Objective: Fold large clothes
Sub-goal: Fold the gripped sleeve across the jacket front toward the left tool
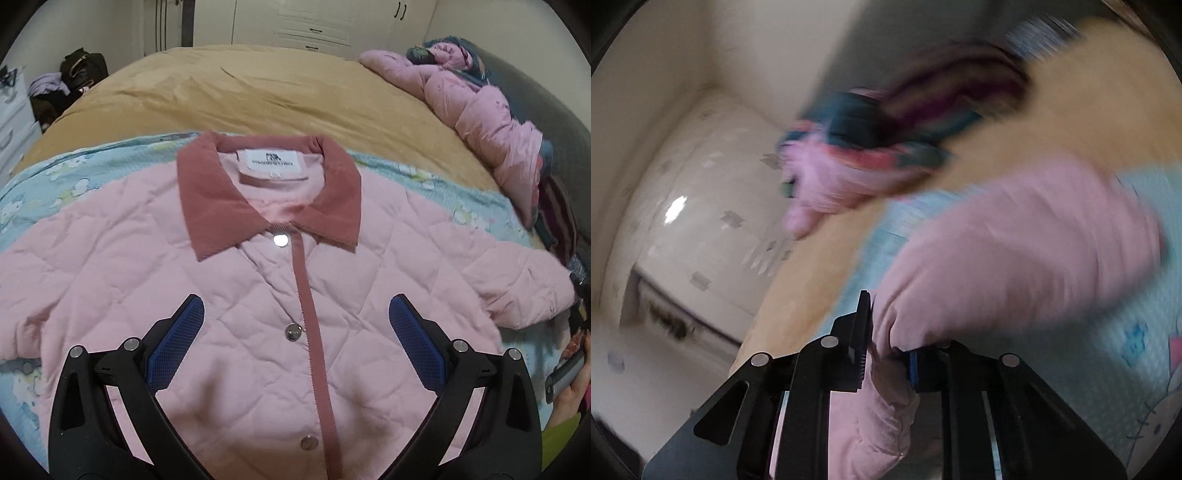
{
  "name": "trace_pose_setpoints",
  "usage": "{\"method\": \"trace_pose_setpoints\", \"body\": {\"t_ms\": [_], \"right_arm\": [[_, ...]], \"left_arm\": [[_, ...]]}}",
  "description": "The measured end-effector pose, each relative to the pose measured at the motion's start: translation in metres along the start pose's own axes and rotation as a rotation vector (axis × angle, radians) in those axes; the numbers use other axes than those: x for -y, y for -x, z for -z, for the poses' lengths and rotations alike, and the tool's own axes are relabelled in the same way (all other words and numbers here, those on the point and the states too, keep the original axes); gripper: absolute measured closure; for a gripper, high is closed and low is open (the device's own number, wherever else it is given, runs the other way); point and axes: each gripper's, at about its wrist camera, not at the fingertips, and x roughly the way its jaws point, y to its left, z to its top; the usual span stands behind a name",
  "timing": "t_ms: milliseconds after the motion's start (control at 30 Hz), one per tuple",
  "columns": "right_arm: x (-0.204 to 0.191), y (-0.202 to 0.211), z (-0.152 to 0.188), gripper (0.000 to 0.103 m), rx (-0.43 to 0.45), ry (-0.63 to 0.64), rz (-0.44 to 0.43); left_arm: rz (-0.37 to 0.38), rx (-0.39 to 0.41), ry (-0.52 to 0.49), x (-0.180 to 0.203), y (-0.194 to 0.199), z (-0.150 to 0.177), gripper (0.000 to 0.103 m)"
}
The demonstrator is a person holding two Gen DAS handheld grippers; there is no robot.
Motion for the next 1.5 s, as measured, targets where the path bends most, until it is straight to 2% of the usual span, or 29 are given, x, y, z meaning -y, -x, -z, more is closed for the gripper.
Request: {"method": "trace_pose_setpoints", "body": {"t_ms": [100,267,367,800,1100,1267,1433,1500], "right_arm": [[-0.033,0.011,0.0,0.089,0.012,0.088,-0.056],[-0.072,0.02,0.01,0.089,-0.013,0.169,-0.133],[-0.098,0.026,0.018,0.089,-0.034,0.218,-0.194],[-0.2,0.038,0.073,0.089,-0.153,0.439,-0.371],[-0.258,0.032,0.154,0.09,-0.343,0.653,-0.457],[-0.275,0.022,0.213,0.09,-0.466,0.787,-0.439],[-0.278,0.008,0.266,0.09,-0.593,0.848,-0.4],[-0.273,0.004,0.284,0.09,-0.631,0.866,-0.379]], "left_arm": [[0.01,0.03,0.01,-0.006,0.019,-0.005,0.009],[0.056,0.07,0.062,-0.022,0.045,-0.012,0.009],[0.055,0.094,0.073,-0.03,0.056,-0.014,0.009],[0.107,0.122,0.161,-0.064,0.079,-0.011,0.009],[0.124,0.11,0.182,-0.084,0.09,0.004,0.009],[0.147,0.101,0.263,-0.11,0.088,0.021,0.009],[0.165,0.122,0.316,-0.127,0.08,0.023,0.009],[0.193,0.105,0.315,-0.128,0.072,0.023,0.009]]}}
